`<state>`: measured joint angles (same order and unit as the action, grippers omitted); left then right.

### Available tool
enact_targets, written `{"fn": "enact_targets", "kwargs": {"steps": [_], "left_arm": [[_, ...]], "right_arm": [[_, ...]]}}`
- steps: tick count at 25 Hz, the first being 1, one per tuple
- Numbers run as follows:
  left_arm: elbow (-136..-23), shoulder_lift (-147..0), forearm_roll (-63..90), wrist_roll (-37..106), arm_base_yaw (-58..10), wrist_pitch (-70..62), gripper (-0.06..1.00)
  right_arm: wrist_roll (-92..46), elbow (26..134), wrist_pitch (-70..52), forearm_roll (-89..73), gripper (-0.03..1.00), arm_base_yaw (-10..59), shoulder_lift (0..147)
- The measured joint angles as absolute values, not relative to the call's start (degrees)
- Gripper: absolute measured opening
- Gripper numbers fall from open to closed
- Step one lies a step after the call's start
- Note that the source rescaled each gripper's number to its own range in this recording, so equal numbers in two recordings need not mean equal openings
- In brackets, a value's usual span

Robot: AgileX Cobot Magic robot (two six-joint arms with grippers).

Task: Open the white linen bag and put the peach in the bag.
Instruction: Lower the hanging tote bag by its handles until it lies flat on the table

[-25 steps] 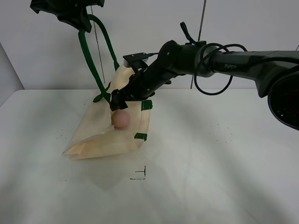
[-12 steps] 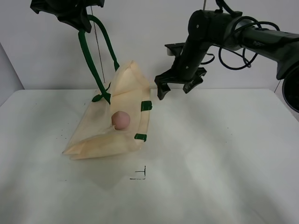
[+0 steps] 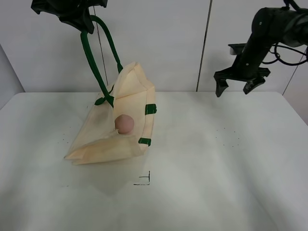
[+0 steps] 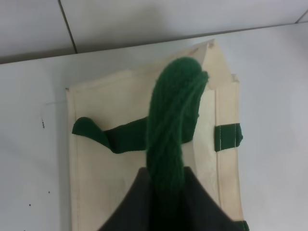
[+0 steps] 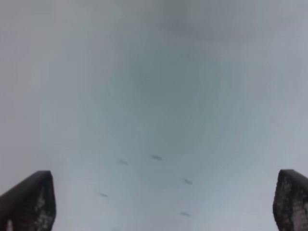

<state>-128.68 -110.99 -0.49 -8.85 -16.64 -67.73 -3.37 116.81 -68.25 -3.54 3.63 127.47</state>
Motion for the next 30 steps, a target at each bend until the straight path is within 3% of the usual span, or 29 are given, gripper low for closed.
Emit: {"fn": "enact_targets", "kwargs": {"steps": [8,12,30], "left_arm": [[-128.7,-111.0,-0.5,-8.8,-16.6,-67.7,0.00],[-128.7,-111.0,-0.5,-8.8,-16.6,-67.7,0.00],[-128.7,-111.0,-0.5,-8.8,-16.6,-67.7,0.00]], "right_arm": [[-3.4,116.2,-69.3,-3.7,1.00,1.5,126.9],[-3.4,109.9,-69.3,-3.8,1.00,1.7,121.2],[-3.4,45.5,-68.1,-3.9,1.00,1.8,52.0]]}}
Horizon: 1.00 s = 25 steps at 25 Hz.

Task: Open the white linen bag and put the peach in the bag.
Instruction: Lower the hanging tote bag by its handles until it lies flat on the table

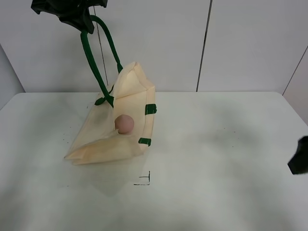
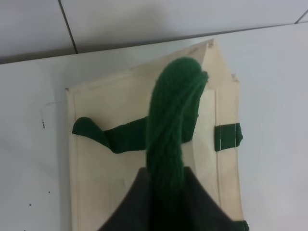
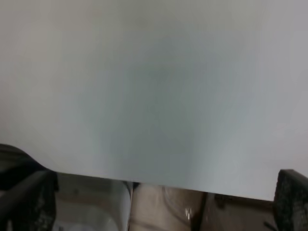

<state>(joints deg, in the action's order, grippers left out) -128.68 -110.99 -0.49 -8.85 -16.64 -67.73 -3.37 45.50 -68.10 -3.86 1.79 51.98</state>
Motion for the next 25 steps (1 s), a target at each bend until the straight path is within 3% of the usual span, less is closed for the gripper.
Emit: {"fn": "enact_targets", "kwargs": {"steps": [6,11,18,25], "left_arm": [[-128.7,-111.0,-0.5,-8.8,-16.6,-67.7,0.00],[-128.7,-111.0,-0.5,-8.8,-16.6,-67.7,0.00],[-128.7,-111.0,-0.5,-8.8,-16.6,-67.7,0.00],[-124.7,-111.3,-0.7,-8.8,-16.6,-67.6,0.00]], "right_arm": [[-3.4,32.3,-61.2,-3.9,1.00,1.8,26.9],[-3.4,28.5,-59.3,-3.4,1.00,1.8,11.9],[-2.8,28.3,-59.1,-2.6,1.00,1.8,0.8],[-2.5,28.3,-59.1,-2.3,1.00,1.8,-0.2]]}}
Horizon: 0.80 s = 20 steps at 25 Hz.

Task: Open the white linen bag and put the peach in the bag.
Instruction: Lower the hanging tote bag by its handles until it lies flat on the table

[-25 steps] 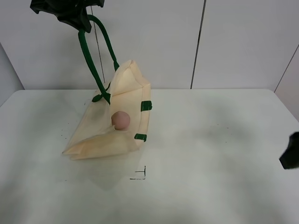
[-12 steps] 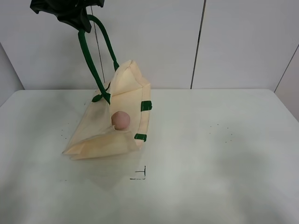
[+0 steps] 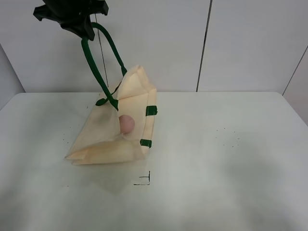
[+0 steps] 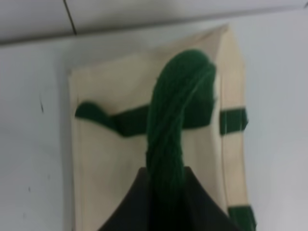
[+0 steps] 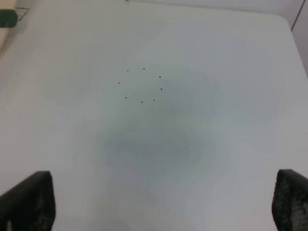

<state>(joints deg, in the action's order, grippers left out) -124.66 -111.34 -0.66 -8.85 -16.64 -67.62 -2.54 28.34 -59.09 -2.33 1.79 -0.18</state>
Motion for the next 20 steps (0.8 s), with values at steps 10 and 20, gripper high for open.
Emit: {"fn": "enact_targets", "kwargs": {"steps": [10,20], "left_arm": [[-114.3,-123.9,1.9,-8.8,-16.6,-61.9,0.00],[-113.9,-130.5,1.9,-8.6,-16.6,-60.9,0.94]], "right_arm": [[-2.5,28.3,-59.1,-2.2,1.00,1.8,-0.2],[-2.5,28.3,-59.1,-2.2,1.00,1.8,-0.2]]}}
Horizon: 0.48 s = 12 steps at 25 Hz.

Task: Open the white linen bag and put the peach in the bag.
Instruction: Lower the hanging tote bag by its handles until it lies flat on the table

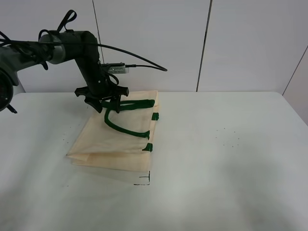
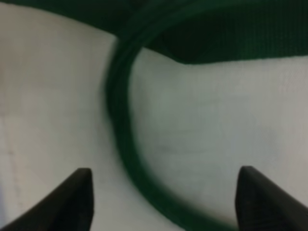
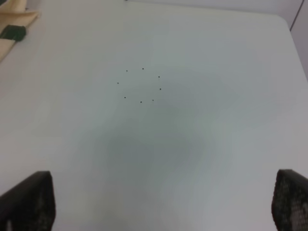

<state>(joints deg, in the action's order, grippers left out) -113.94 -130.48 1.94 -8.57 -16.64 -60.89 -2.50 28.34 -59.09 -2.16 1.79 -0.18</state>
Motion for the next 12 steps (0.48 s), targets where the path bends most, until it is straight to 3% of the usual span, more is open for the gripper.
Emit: {"fn": "enact_targets", "kwargs": {"steps": [7,12], "left_arm": [[-114.0,-130.5,-4.0,-9.5,-15.7,-62.5,0.99],[-115.4,-130.5,-4.2,-9.1,-11.1,-64.7,1.00]], "right_arm": [[-2.5,28.3,-59.1,-2.2,1.00,1.8,-0.2],[-2.5,28.3,-59.1,-2.2,1.00,1.8,-0.2]]}}
